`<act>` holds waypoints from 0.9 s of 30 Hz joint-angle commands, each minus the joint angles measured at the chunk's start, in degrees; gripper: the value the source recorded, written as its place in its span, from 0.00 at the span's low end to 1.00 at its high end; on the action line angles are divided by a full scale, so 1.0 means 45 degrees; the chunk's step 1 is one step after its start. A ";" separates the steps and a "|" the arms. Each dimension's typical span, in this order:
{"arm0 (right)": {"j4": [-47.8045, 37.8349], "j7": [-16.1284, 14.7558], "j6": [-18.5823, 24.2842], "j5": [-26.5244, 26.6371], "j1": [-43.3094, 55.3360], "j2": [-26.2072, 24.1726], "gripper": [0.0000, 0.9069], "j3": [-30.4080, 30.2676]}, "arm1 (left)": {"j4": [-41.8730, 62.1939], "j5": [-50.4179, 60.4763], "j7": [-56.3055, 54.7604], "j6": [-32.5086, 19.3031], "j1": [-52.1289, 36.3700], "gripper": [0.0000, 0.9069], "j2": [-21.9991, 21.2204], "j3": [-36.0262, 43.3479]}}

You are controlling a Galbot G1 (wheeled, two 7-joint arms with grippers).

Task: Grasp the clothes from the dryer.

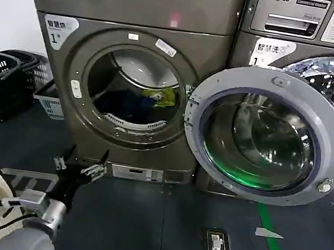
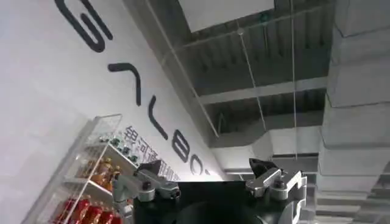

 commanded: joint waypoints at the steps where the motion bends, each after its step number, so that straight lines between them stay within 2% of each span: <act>1: 0.0062 -0.0104 0.0066 0.0027 -0.0035 0.0009 1.00 0.0041 | -0.0043 0.0028 0.0033 -0.0052 0.0015 1.00 0.0041 -0.0001; 27: 0.0119 -0.0499 0.0181 -0.0002 -0.0021 0.0164 1.00 -0.0055 | 0.0000 0.0159 0.0068 -0.0077 -0.0110 1.00 -0.0111 0.0069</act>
